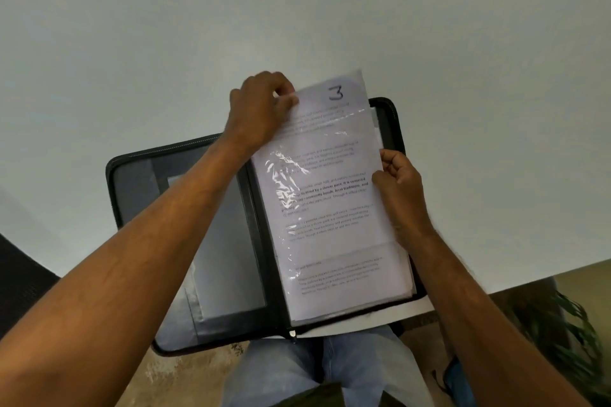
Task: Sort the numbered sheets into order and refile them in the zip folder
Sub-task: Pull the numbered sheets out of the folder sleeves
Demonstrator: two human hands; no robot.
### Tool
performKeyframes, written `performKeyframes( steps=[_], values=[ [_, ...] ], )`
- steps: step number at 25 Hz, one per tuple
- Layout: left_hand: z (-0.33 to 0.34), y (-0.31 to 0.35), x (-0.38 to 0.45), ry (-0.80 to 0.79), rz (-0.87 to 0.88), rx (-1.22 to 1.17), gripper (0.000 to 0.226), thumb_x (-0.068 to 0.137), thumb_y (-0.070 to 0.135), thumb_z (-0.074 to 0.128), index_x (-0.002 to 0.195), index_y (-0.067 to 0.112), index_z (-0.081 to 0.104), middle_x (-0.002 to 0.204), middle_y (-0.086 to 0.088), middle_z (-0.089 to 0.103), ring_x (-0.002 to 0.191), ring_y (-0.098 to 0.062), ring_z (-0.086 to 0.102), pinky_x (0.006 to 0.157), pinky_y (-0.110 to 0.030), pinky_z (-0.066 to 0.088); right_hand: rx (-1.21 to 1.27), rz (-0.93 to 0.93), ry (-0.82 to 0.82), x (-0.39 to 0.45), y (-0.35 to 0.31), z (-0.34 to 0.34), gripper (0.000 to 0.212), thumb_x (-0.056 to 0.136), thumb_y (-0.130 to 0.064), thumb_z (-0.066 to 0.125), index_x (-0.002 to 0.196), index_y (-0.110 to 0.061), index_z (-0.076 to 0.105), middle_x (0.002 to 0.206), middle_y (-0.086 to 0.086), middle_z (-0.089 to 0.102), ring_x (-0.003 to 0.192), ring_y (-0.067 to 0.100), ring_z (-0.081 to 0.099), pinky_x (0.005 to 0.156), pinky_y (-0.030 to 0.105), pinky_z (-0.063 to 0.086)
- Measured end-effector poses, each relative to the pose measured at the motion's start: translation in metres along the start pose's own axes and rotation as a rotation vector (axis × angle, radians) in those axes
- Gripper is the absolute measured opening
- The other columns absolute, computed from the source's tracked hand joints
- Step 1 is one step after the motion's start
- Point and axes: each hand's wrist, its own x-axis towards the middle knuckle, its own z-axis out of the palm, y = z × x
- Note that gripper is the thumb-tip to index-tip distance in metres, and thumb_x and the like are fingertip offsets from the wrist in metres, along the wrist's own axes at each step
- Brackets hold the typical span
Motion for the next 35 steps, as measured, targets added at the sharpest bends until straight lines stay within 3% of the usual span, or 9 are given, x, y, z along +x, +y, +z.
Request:
performKeyframes(
  steps=[5, 11, 14, 17, 20, 23, 26, 30, 35],
  values=[
    [-0.023, 0.007, 0.029, 0.205, -0.113, -0.173, 0.008, 0.096, 0.038, 0.063, 0.090, 0.031, 0.063, 0.090, 0.019, 0.065, 0.092, 0.001, 0.057, 0.090, -0.034, 0.019, -0.030, 0.028, -0.024, 0.005, 0.007, 0.001, 0.030, 0.099, -0.009, 0.061, 0.127, -0.018, 0.060, 0.112, -0.008, 0.070, 0.085, -0.003, 0.070, 0.065, 0.013, 0.054],
    [-0.033, 0.002, 0.045, 0.293, -0.153, -0.121, 0.019, 0.084, 0.055, 0.071, 0.088, 0.037, 0.072, 0.093, 0.023, 0.067, 0.090, 0.006, 0.053, 0.088, -0.038, 0.020, -0.071, 0.022, 0.029, 0.013, 0.011, 0.003, 0.023, 0.101, -0.014, 0.061, 0.123, -0.018, 0.063, 0.113, -0.003, 0.071, 0.090, 0.010, 0.071, 0.063, 0.014, 0.054],
    [-0.040, -0.021, 0.036, 0.263, -0.156, -0.160, 0.035, 0.080, 0.058, 0.077, 0.105, 0.036, 0.066, 0.102, 0.024, 0.061, 0.096, 0.003, 0.053, 0.094, -0.038, 0.034, -0.068, 0.015, 0.050, 0.012, 0.012, 0.007, 0.022, 0.102, -0.014, 0.059, 0.123, -0.017, 0.063, 0.114, -0.001, 0.071, 0.088, 0.005, 0.070, 0.063, 0.012, 0.054],
    [-0.041, -0.038, 0.018, 0.289, -0.302, -0.639, 0.059, 0.080, 0.039, 0.086, 0.128, 0.029, 0.053, 0.105, 0.009, 0.057, 0.097, -0.008, 0.059, 0.086, -0.033, 0.054, -0.081, 0.008, 0.068, 0.013, 0.013, 0.009, 0.021, 0.102, -0.013, 0.059, 0.122, -0.017, 0.063, 0.114, 0.000, 0.070, 0.082, 0.000, 0.069, 0.062, 0.011, 0.053],
    [-0.030, -0.049, -0.008, 0.191, -0.369, -0.746, 0.044, 0.089, 0.019, 0.080, 0.127, 0.014, 0.058, 0.097, -0.004, 0.069, 0.084, -0.014, 0.070, 0.069, -0.030, 0.058, -0.090, 0.003, 0.082, 0.013, 0.013, 0.012, 0.020, 0.101, -0.014, 0.059, 0.121, -0.017, 0.064, 0.113, 0.000, 0.071, 0.082, 0.001, 0.069, 0.062, 0.011, 0.052],
    [-0.019, -0.061, -0.033, 0.088, -0.270, -0.375, 0.009, 0.095, 0.023, 0.073, 0.099, 0.017, 0.069, 0.086, -0.001, 0.071, 0.074, -0.018, 0.066, 0.073, -0.035, 0.057, -0.083, 0.017, 0.091, 0.011, 0.011, 0.013, 0.020, 0.101, -0.014, 0.059, 0.120, -0.016, 0.063, 0.110, -0.003, 0.071, 0.080, -0.004, 0.068, 0.060, 0.010, 0.052],
    [-0.016, -0.067, -0.041, 0.064, -0.258, -0.263, 0.014, 0.096, 0.028, 0.071, 0.086, 0.019, 0.068, 0.080, -0.003, 0.067, 0.063, -0.014, 0.054, 0.066, -0.032, 0.049, -0.071, 0.018, 0.088, 0.011, 0.008, 0.014, 0.021, 0.100, -0.012, 0.059, 0.120, -0.015, 0.063, 0.107, -0.006, 0.071, 0.078, -0.008, 0.067, 0.060, 0.010, 0.052],
    [-0.022, -0.067, -0.028, 0.143, -0.262, -0.395, 0.011, 0.099, 0.025, 0.068, 0.089, 0.021, 0.067, 0.100, -0.007, 0.074, 0.084, -0.026, 0.070, 0.079, -0.041, 0.062, -0.053, 0.011, 0.084, 0.009, 0.005, 0.014, 0.021, 0.101, -0.012, 0.059, 0.120, -0.019, 0.064, 0.102, -0.010, 0.072, 0.082, -0.002, 0.069, 0.064, 0.012, 0.053],
    [-0.032, -0.068, 0.011, 0.298, -0.290, -0.559, 0.012, 0.100, 0.017, 0.063, 0.089, 0.016, 0.063, 0.088, -0.001, 0.075, 0.053, -0.018, 0.066, 0.053, -0.030, 0.052, -0.042, -0.002, 0.080, 0.009, 0.003, 0.014, 0.016, 0.101, -0.017, 0.063, 0.116, -0.023, 0.067, 0.093, -0.010, 0.072, 0.078, -0.003, 0.067, 0.065, 0.013, 0.052]
  ],
)
